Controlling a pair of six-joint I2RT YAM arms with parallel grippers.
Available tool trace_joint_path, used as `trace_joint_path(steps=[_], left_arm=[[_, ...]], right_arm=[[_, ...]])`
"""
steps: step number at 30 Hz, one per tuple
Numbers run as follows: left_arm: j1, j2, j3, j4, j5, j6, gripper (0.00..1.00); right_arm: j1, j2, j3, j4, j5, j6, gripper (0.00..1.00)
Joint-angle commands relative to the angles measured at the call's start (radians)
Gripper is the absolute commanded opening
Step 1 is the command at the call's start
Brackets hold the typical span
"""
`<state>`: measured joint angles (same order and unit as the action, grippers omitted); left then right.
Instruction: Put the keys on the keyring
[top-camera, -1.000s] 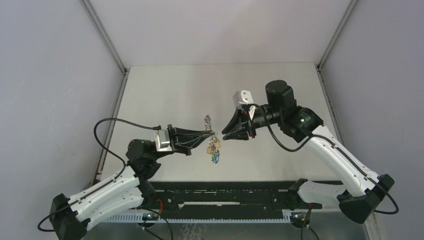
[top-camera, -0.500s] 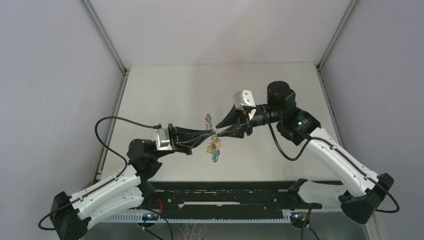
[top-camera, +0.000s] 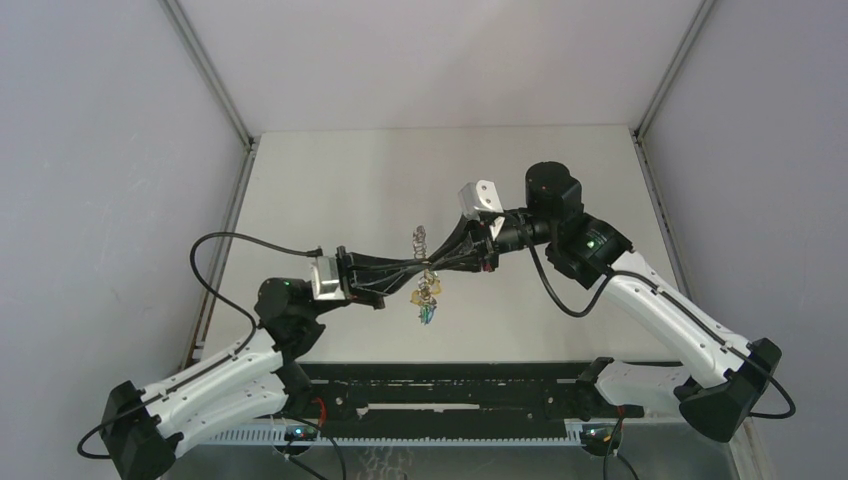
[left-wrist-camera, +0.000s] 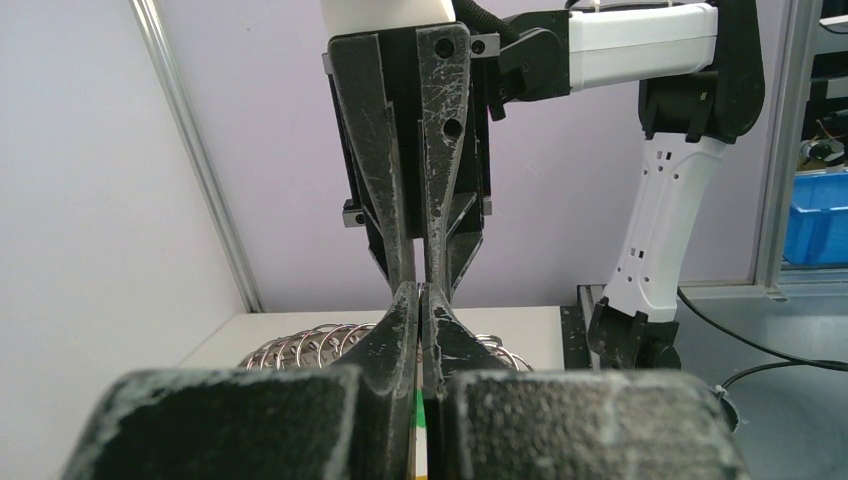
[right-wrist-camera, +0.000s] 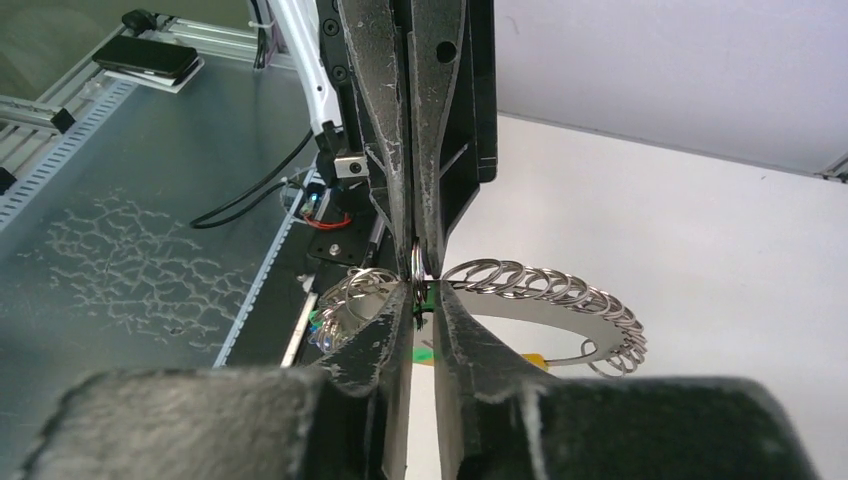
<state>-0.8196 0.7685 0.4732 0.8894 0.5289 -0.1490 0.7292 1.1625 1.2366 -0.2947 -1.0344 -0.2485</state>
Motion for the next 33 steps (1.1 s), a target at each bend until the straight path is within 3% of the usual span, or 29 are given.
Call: trace_joint_path(steps=[1,2,6,10,15,20,26,33], left_arm=[[0.003,0.002,0.038,0.083,-0.006,-0.019,0.0],[0.003,0.004,0.036,0.084,-0.007,-0.019,0.0],[0.003,0.003,0.021,0.072,-0.031,-0.019,0.0],[0.004,-0.031,0.02,-0.06,-0.06,0.034,0.01],[0.004,-0.078,0.037,-0.249,-0.09,0.109,0.23],[0.004,-0.079,0.07,-0.347,-0.081,0.154,0.32],[0.018,0.005,0.123,-0.394,-0.009,0.162,0.32],[0.026,0.08,0.149,-0.388,0.02,0.155,0.37]], right_arm=[[0.007,-0.004,0.0,0.018,-0.022,-0.001,0.04],[0.006,-0.007,0.0,0.014,-0.023,-0.002,0.0],[-0.004,-0.014,0.0,-0.02,0.011,-0.018,0.0],[-0.034,-0.03,0.015,-0.141,0.086,-0.073,0.0],[-0.043,0.015,0.139,-0.426,0.216,-0.209,0.0],[-0.012,0.099,0.283,-0.663,0.359,-0.302,0.0],[0.044,0.203,0.446,-0.873,0.494,-0.368,0.0],[0.098,0.25,0.526,-0.925,0.557,-0.391,0.0]])
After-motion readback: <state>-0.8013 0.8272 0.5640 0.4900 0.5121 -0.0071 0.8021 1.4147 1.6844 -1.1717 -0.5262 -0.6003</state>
